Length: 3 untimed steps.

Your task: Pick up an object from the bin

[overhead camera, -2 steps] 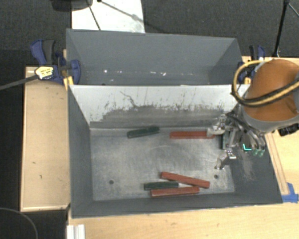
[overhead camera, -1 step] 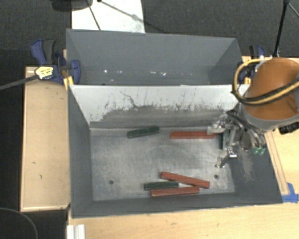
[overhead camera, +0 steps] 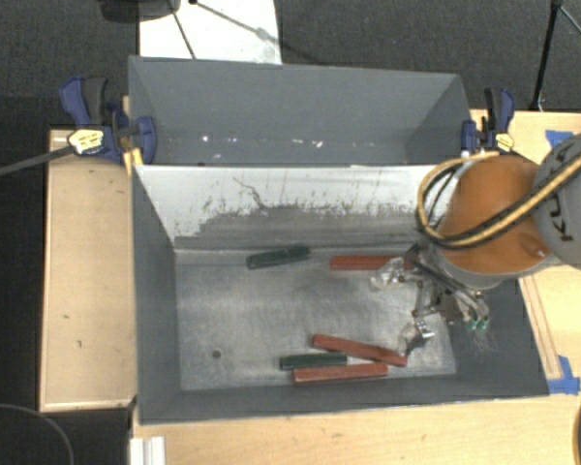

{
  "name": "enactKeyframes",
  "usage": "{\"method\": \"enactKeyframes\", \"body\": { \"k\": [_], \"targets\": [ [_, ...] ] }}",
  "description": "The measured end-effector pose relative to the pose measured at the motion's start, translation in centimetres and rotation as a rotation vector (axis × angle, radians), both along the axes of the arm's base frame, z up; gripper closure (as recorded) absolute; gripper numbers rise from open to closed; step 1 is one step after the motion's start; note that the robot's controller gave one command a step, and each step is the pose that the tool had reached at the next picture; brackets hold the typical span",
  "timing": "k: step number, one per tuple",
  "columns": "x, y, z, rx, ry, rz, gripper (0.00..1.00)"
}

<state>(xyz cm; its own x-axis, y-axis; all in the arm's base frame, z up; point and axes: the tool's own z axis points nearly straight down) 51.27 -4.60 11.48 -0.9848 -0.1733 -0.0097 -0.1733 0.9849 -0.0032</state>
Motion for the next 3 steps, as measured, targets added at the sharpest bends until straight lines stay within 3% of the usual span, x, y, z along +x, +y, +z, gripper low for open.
{"method": "enactKeyframes", "body": {
  "k": [1,2,3],
  "targets": [
    [-1.7,2.8,0.1,0.003,0.009,-0.091,0.00],
    [-1.7,6.3,-0.6,0.003,0.010,-0.186,0.00],
    [-2.3,4.7,-4.0,0.009,0.005,0.040,0.00]
  ]
}}
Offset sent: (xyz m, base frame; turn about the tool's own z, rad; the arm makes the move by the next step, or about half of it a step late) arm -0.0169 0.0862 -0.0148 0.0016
